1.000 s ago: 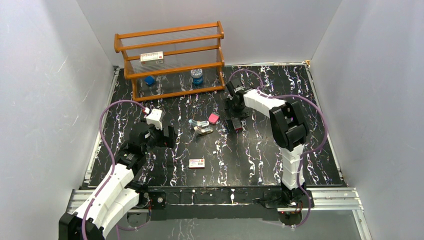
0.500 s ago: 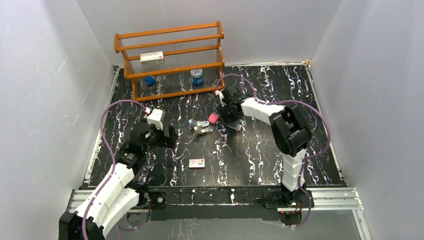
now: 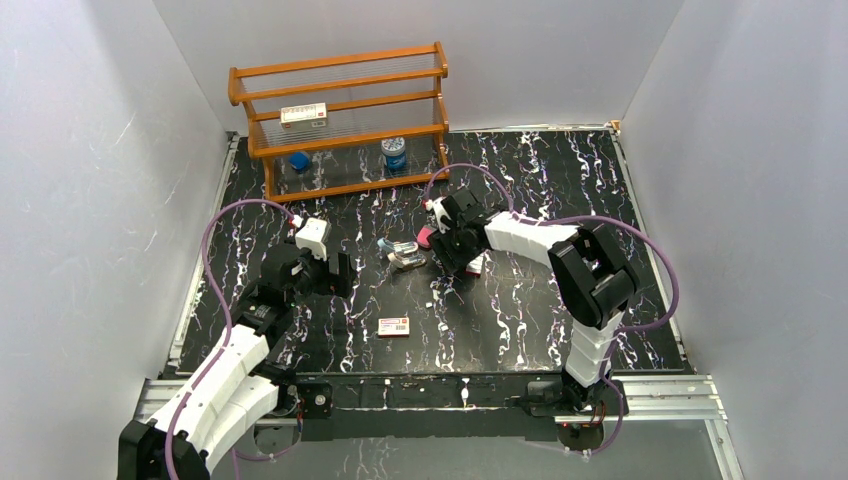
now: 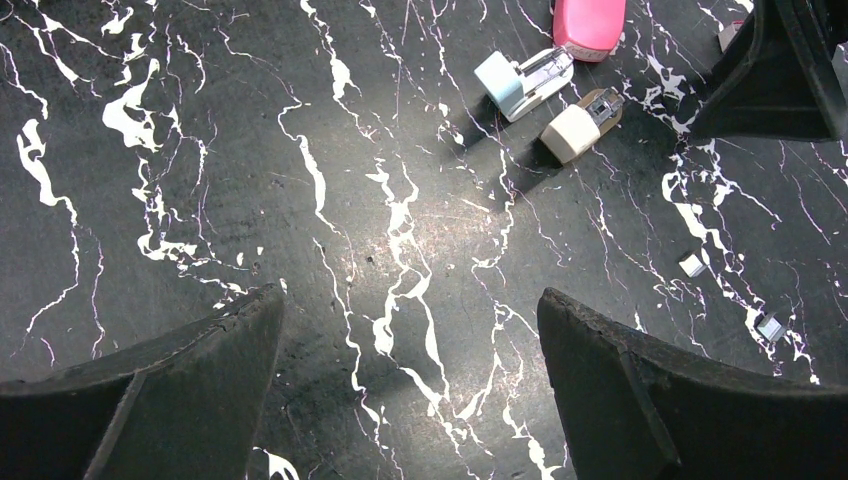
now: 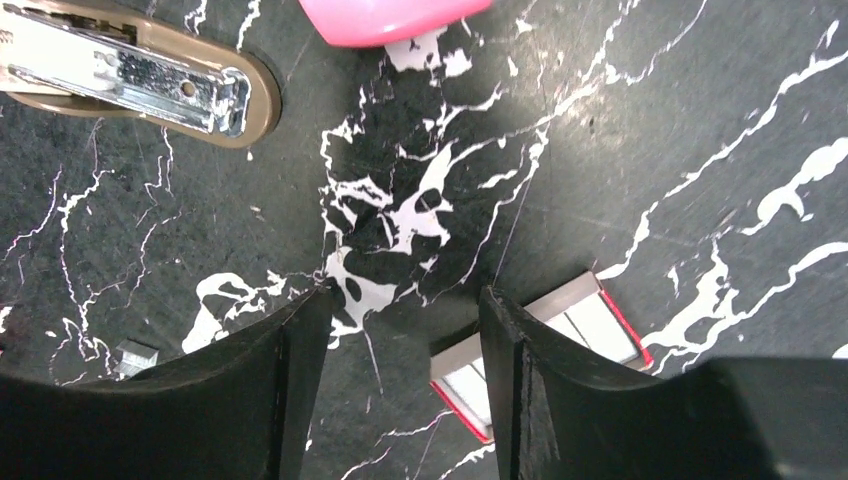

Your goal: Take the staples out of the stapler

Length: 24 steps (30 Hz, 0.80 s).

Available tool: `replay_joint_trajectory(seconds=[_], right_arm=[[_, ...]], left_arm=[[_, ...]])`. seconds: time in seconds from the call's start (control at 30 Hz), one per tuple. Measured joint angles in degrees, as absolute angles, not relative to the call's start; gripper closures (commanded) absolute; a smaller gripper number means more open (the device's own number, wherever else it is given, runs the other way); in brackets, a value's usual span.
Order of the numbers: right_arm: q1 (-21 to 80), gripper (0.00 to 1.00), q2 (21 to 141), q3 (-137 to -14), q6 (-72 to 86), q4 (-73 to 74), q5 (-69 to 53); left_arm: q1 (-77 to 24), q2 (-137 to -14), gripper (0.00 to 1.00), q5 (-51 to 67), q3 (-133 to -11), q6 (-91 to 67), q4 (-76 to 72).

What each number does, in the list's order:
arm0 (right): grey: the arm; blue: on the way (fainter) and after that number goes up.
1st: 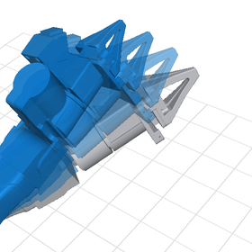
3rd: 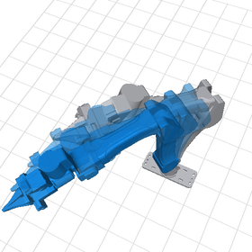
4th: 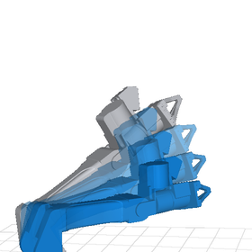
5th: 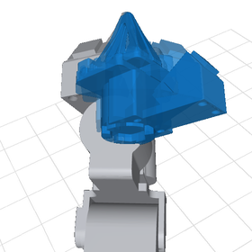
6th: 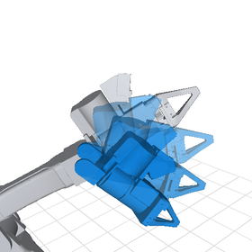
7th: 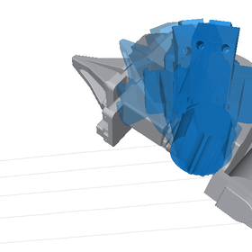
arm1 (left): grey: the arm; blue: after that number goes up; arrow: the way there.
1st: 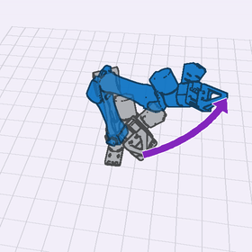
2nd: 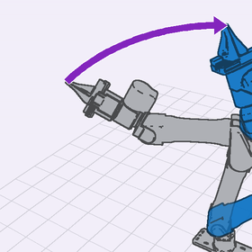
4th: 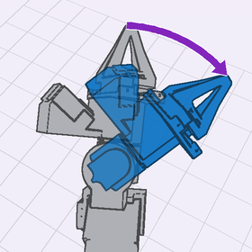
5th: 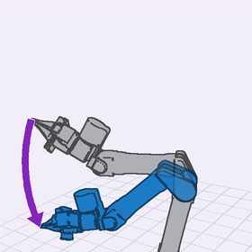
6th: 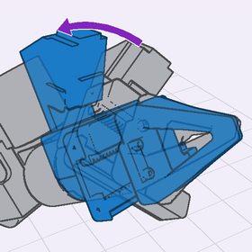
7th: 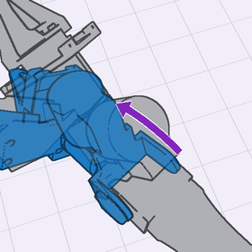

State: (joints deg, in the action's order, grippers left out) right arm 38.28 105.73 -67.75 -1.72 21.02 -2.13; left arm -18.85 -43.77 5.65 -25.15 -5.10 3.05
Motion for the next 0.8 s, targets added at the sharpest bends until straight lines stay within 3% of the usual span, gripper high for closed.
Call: replay_joint_trajectory(seconds=[0.13,0.27,0.5,0.8], right_arm=[[38.48,0.23,105.73,-69.36,1.19,25.12,-0.05],[38.57,0.20,105.84,-73.08,3.99,28.12,5.93],[35.42,0.22,108.77,-80.40,7.38,29.17,12.43],[28.99,0.23,114.76,-81.60,12.01,31.18,6.90]], left_arm=[[-18.85,-43.83,0.06,5.67,-25.15,-5.10,3.07],[-18.85,-43.83,0.06,5.72,-25.15,-5.10,3.07],[-18.85,-43.83,0.06,5.85,-25.15,-5.10,3.07],[-18.85,-43.83,0.06,5.85,-25.17,-5.10,3.07]])
